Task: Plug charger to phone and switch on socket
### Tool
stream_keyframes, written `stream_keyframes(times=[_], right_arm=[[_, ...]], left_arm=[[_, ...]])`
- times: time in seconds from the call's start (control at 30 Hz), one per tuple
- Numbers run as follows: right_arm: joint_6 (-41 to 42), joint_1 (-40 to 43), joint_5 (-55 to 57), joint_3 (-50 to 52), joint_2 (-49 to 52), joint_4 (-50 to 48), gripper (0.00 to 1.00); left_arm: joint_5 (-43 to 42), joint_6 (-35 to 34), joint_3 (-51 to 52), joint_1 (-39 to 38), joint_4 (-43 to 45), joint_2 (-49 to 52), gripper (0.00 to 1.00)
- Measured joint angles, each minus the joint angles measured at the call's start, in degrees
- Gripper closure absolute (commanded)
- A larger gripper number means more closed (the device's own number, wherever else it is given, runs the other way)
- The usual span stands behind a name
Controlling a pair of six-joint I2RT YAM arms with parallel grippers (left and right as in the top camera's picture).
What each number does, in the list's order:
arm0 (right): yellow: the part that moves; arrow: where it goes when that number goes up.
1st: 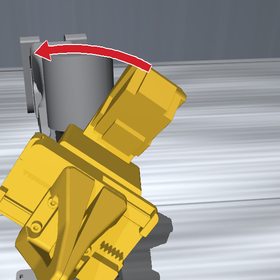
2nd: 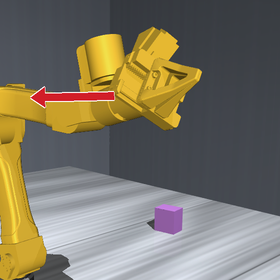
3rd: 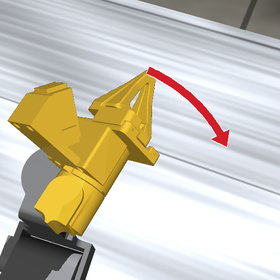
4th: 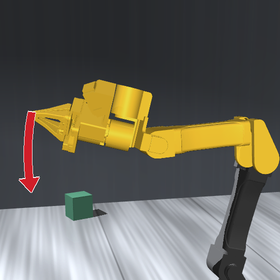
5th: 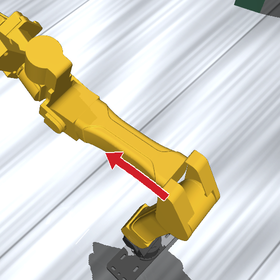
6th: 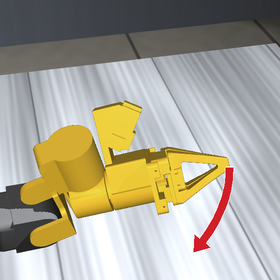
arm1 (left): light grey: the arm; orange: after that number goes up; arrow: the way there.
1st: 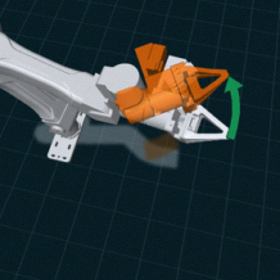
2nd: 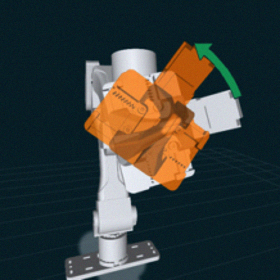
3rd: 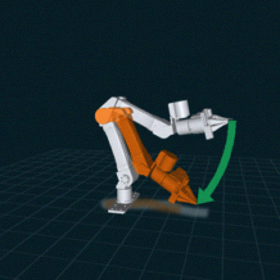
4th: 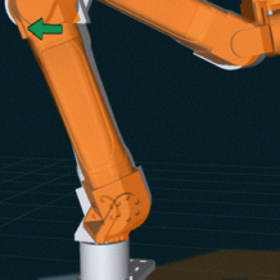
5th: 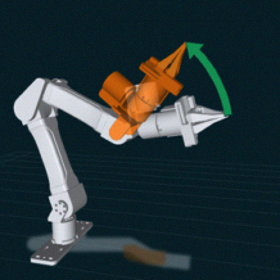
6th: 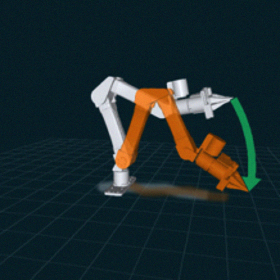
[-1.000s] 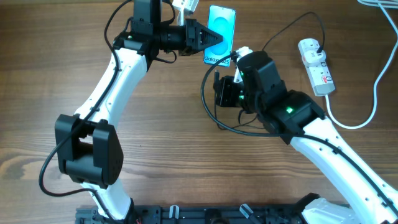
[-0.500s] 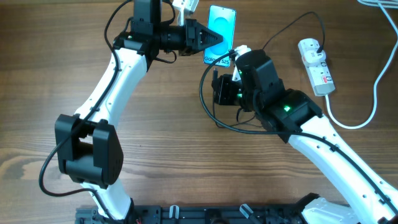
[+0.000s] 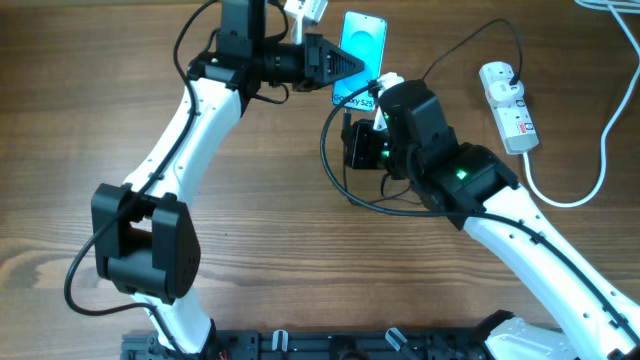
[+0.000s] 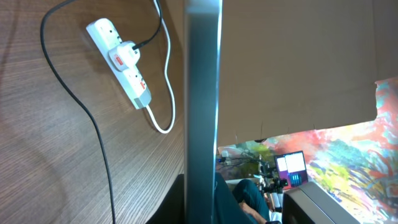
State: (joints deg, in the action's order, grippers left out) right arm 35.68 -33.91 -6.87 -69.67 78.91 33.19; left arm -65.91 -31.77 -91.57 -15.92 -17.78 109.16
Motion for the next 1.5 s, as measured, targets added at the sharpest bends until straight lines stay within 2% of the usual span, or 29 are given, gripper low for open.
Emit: stream_keyframes(times=[0.77, 1.5], right_arm=[[-1.27, 0.0, 1.14, 0.0, 0.0, 1.68, 0.96], [-1.49, 0.0, 1.16, 0.0, 0.0, 1.44, 0.96]], left_arm=[[3.08, 1.53, 0.0, -0.04, -0.09, 0.0, 0.96], [1.11, 2.27, 0.0, -0.04, -0.24, 0.0, 0.96]])
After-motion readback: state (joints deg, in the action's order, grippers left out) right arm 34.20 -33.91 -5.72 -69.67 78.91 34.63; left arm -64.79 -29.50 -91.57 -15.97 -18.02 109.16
